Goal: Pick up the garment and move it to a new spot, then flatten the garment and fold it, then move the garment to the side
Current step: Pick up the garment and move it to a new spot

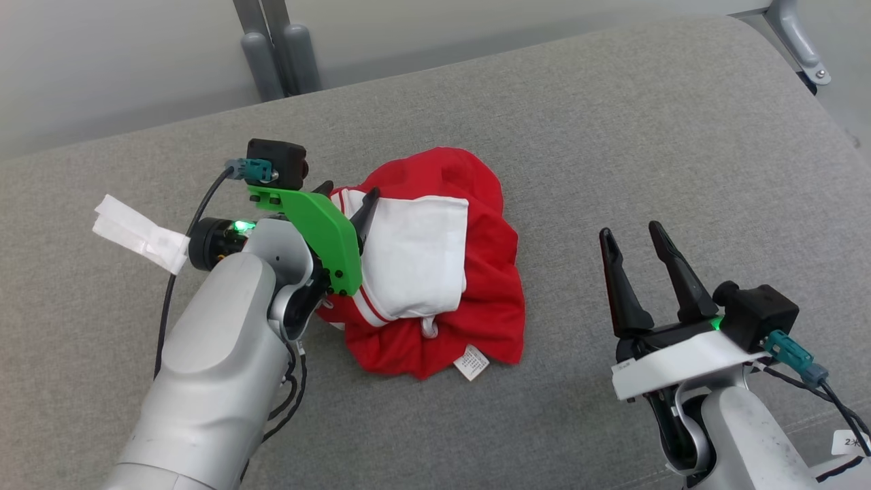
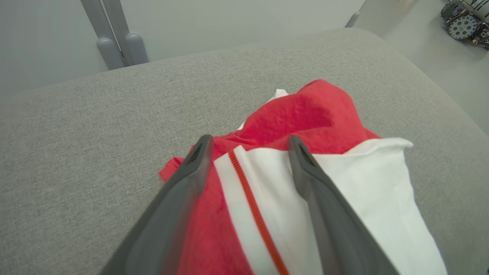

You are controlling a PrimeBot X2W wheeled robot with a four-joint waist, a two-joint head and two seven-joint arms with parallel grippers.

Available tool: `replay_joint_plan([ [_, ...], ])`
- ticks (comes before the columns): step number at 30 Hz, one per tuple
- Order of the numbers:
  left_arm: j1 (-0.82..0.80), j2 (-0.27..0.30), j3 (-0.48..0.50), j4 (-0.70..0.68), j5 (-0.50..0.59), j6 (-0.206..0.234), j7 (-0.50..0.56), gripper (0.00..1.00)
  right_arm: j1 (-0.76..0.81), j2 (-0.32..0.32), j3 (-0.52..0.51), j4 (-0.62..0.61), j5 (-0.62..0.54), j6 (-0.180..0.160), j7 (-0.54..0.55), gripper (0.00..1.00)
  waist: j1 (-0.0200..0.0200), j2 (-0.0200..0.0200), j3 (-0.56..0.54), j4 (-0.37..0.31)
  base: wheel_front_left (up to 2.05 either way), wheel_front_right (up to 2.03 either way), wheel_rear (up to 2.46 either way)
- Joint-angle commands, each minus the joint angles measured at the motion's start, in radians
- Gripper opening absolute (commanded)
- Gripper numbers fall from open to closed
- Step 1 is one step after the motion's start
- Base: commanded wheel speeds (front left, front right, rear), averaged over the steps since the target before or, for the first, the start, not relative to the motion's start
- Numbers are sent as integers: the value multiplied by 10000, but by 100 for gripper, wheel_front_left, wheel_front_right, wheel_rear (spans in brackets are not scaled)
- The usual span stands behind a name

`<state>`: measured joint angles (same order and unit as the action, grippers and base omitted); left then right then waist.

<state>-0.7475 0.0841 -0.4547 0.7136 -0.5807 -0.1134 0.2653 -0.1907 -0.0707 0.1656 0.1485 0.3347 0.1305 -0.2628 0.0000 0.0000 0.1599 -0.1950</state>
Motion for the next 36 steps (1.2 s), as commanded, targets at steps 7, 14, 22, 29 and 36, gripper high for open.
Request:
replay_joint_plan([
  [7, -255, -102, -309, 552, -250, -102, -194, 0, 36, 26, -8, 54, -93, 4, -28, 100, 0, 0, -160, 211, 0, 0, 0],
  [14, -370, -126, -464, 756, -333, -152, -803, 0, 118, -25, -32, 86, -119, 4, -28, 100, 0, 0, -335, 395, 0, 0, 0],
  [22, -590, -8, -385, 400, -207, -139, -1910, 0, 303, -92, -22, 147, -130, 4, -28, 100, 0, 0, -797, 711, 0, 0, 0],
  [29, -991, 801, -5, -1438, -243, 8, -2058, 0, 553, -73, -62, 124, -133, 4, -28, 100, 0, 0, -1150, 1206, 0, 0, 0],
  [36, -1373, 2134, 572, -4110, -57, 543, -1249, 0, 835, 9, -84, 137, -66, 4, -28, 100, 0, 0, -1441, 1932, 0, 0, 0],
])
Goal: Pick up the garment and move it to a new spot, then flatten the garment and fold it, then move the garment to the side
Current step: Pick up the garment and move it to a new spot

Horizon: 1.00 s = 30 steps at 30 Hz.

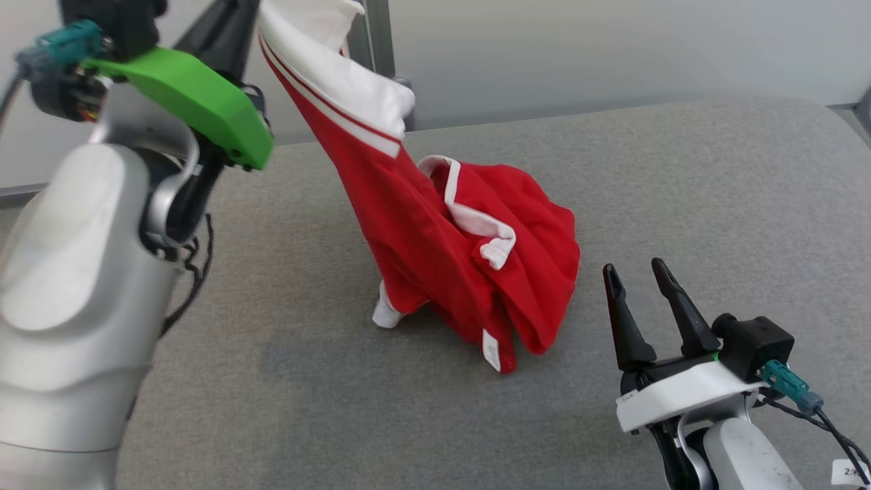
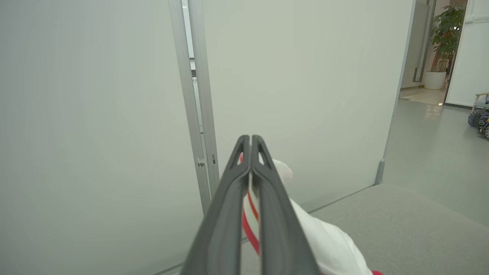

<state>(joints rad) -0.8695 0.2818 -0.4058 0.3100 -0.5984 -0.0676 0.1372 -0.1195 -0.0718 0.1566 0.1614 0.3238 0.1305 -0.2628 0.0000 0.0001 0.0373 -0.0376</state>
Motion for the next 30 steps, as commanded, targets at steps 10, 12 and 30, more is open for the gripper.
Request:
replay_joint_plan([
  [10, -901, 2202, 1096, -958, 438, 711, 1194, 0, 139, 124, 72, -44, 96, 4, -28, 100, 0, -1, -287, 1309, 0, 0, 0],
  [12, -949, 2560, 1301, -725, 409, 689, 1263, 0, 90, 144, 90, -69, 97, 4, -28, 100, 0, -1, -192, 1430, 0, 0, 0],
  [30, 2473, 1996, 1438, 4017, -692, -8, -258, 0, -562, 31, 334, -13, 174, 4, -28, 100, 0, -1, 616, 1341, 0, 0, 0],
])
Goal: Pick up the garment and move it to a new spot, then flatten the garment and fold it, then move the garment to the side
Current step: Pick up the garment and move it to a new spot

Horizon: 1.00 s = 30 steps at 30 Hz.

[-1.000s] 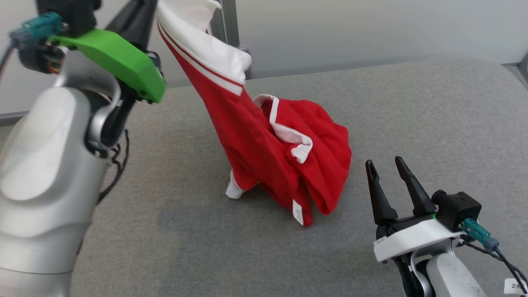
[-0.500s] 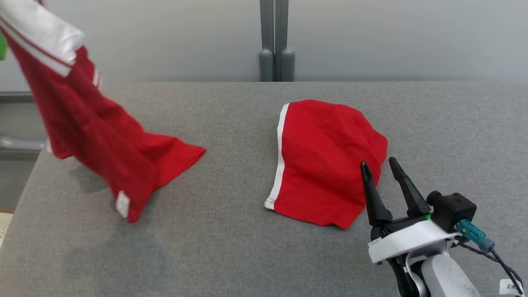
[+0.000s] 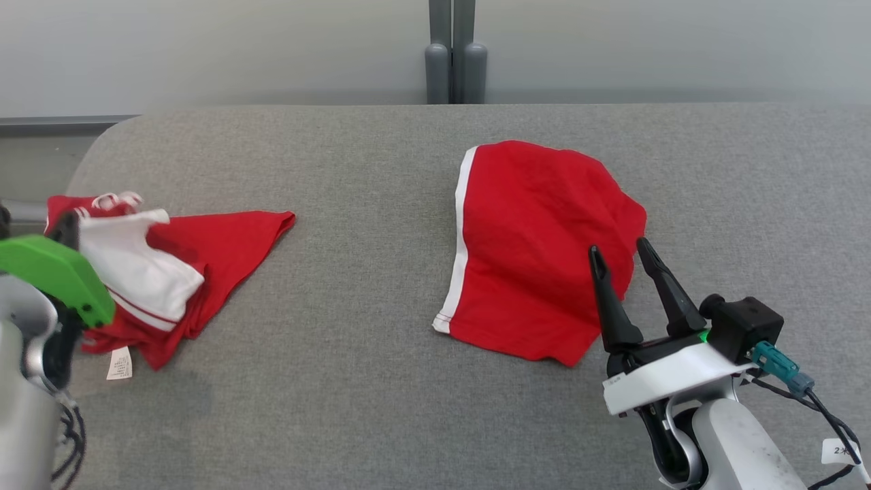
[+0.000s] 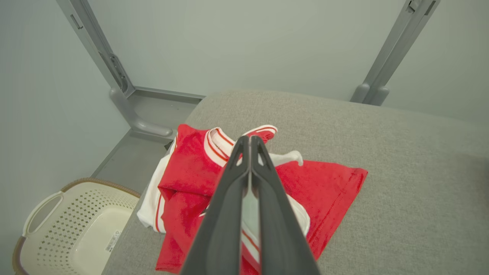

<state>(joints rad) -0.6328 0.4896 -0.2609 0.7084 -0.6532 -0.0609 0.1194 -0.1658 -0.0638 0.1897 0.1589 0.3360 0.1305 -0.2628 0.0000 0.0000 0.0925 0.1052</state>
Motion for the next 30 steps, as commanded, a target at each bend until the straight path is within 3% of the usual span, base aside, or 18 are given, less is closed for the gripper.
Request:
replay_joint_plan([
  [1, 235, -213, -57, 279, -196, -189, -134, 0, -104, -56, 5, 26, 63, 4, -28, 100, 0, 0, 70, -113, 0, 0, 0],
  [2, 341, -316, -76, 625, -319, -293, -178, 0, -123, -64, 7, 46, 60, 4, -28, 100, 0, 0, 76, -143, 0, 0, 0],
  [3, 394, -370, -84, 870, -410, -370, -227, 34, -138, -82, 6, 55, 61, 4, -28, 100, 0, 0, 76, -156, 0, 0, 0],
  [4, 387, -440, -69, 1118, -543, -442, -292, 100, -145, -103, -4, 66, 70, 4, -28, 100, 0, 0, 67, -160, 0, 0, 0],
  [10, -64, -268, -388, 1581, -615, -641, -349, 100, -100, -152, -96, 100, 9, 4, -28, 100, 0, 0, -33, -52, 0, 0, 0],
  [19, -361, 387, -734, -64, -391, -655, -908, 100, 164, -74, -164, 99, 4, 4, -28, 100, 0, 0, -272, 269, 0, 0, 0],
  [24, 287, 331, -675, -1660, -270, -214, -1428, 100, 132, -145, -258, 38, -14, 4, -28, 100, 0, 0, -356, 290, 0, 0, 0],
  [30, 1774, -98, -594, -3795, -64, 937, -2214, 100, 105, -235, -279, -24, -52, 4, -28, 100, 0, 0, -414, -47, 0, 0, 0],
])
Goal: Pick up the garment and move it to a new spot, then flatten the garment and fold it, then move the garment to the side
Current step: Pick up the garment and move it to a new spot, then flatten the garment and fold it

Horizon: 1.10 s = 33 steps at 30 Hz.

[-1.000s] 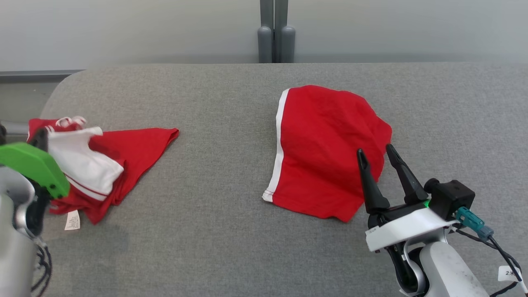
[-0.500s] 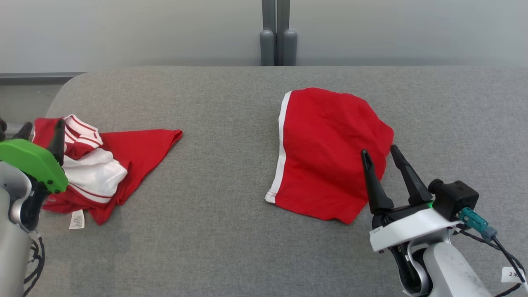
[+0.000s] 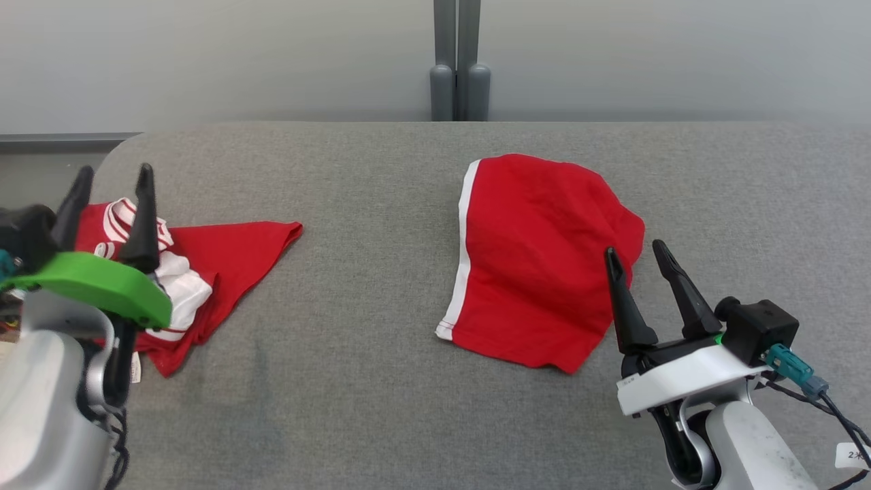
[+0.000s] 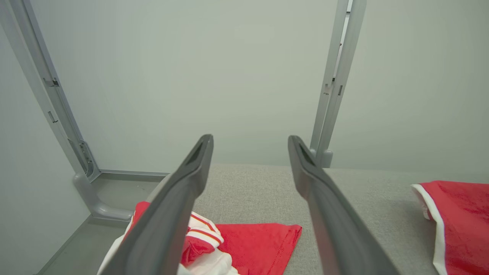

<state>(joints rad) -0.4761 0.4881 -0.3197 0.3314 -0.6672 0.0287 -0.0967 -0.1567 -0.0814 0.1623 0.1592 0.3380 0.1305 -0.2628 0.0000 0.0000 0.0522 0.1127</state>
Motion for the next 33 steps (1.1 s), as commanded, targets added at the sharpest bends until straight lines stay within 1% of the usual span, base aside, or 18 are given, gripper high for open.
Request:
replay_joint_plan([
  [1, 451, -160, -16, -312, 118, 182, -174, 100, 0, -63, -1, -37, -78, 4, -28, 100, 0, 0, -13, -207, 0, 0, 0],
  [2, 729, -234, -41, -639, 181, 369, -323, 100, -18, -63, -18, -44, -75, 4, -28, 100, 0, 0, -12, -322, 0, 0, 0],
  [3, 1249, -403, -44, -1133, 271, 687, -627, 100, -58, -76, -11, -61, -84, 4, -28, 100, 0, 0, -11, -562, 0, 0, 0],
  [5, 1720, -608, -96, -1526, 314, 920, -947, 100, -79, -108, -18, -83, -95, 4, -28, 100, 0, 0, -4, -802, 0, 0, 0],
  [9, 2453, -916, -155, -1946, 599, 1256, -1407, 100, -111, -184, 1, -120, -110, 4, -28, 100, 0, 0, 16, -1257, 0, 0, 0],
  [14, 3099, -1439, -86, -2140, 940, 1529, -1644, 100, -100, -284, 91, -123, -30, 4, -28, 100, 0, 0, 31, -1781, 0, 0, 0],
  [17, 3425, -1779, 88, -2252, 1138, 1575, -1681, 100, 12, -308, 119, -111, 15, 4, -28, 100, 0, 0, 16, -2002, 0, 0, 0],
  [20, 3769, -2149, 426, -2535, 1506, 1530, -1685, 100, 114, -305, 177, -77, 43, 4, -28, 100, 0, 0, -23, -2187, 0, 0, 0],
  [24, 4270, -2637, 808, -2792, 2001, 1310, -1688, 100, 260, -323, 228, -44, 98, 4, -28, 100, 0, 0, -105, -2378, 0, 0, 0],
  [28, 4598, -2969, 1155, -2856, 2332, 1097, -1690, 100, 267, -349, 270, -4, 115, 4, -28, 100, 0, 0, -176, -2500, 0, 0, 0],
  [33, 4792, -3326, 1472, -2755, 2796, 774, -1689, 100, 303, -365, 246, 3, 117, 4, -28, 100, 0, 0, -245, -2478, 0, 0, 0],
])
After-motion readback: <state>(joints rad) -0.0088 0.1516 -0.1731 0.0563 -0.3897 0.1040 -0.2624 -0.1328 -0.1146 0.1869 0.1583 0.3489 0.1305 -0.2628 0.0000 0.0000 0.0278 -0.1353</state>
